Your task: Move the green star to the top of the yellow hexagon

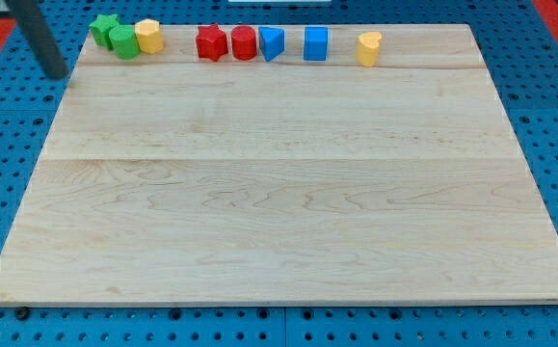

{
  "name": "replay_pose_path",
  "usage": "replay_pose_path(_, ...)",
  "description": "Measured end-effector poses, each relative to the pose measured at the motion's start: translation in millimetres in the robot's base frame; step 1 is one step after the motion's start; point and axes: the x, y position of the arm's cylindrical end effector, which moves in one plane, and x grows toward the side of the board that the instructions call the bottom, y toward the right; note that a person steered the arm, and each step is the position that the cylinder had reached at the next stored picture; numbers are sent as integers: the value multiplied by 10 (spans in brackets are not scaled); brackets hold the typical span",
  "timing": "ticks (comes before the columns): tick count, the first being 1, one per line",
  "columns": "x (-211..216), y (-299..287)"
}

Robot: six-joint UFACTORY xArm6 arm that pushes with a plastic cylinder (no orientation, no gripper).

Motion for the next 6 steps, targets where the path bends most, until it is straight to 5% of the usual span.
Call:
replay_pose_path(1,-741,202)
replay_pose_path(4,-738,509)
replay_pose_path(6,-486,1407)
